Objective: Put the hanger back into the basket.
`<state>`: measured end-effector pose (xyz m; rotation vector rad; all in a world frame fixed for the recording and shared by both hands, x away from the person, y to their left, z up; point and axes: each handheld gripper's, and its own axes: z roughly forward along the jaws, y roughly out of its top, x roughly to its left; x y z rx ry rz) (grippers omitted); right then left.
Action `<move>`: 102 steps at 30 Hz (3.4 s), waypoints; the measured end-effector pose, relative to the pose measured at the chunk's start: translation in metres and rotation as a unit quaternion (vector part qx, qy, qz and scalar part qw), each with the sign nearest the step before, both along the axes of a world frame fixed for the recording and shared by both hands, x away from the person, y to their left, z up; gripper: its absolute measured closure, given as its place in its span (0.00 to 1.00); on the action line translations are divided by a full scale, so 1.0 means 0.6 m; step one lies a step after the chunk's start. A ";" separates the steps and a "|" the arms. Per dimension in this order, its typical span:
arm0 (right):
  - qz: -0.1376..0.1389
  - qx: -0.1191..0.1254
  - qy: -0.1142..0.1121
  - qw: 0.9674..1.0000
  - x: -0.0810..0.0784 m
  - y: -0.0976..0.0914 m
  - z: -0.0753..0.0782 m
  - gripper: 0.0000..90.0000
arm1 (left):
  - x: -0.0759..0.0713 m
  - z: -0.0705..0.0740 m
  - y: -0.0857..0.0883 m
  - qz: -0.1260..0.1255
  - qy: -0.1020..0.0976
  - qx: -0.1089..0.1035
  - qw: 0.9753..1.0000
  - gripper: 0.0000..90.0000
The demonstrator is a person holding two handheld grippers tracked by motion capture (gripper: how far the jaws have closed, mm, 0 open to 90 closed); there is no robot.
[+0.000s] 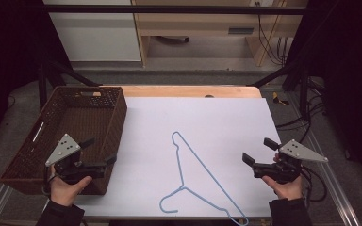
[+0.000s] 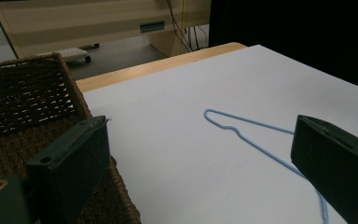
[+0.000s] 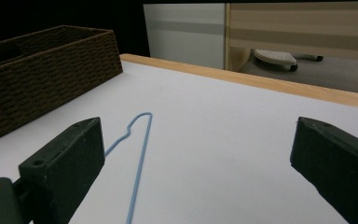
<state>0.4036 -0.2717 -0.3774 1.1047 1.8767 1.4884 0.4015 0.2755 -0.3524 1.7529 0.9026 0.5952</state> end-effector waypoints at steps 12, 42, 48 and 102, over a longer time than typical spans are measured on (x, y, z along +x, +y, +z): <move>0.002 -0.024 0.009 1.000 -0.005 0.014 0.008 0.05 | -0.001 0.000 0.001 0.000 -0.001 0.004 1.000 0.05; 0.109 -0.156 0.104 0.976 -0.010 0.181 -0.037 0.12 | -0.003 -0.001 -0.009 -0.001 -0.004 0.020 1.000 0.05; 0.131 -0.179 0.115 0.968 -0.012 0.209 -0.055 0.15 | -0.004 -0.001 -0.010 -0.003 -0.005 0.020 1.000 0.06; 0.176 -0.266 0.229 0.920 -0.015 0.292 -0.142 0.96 | -0.003 -0.007 -0.029 -0.013 0.001 0.039 0.999 0.06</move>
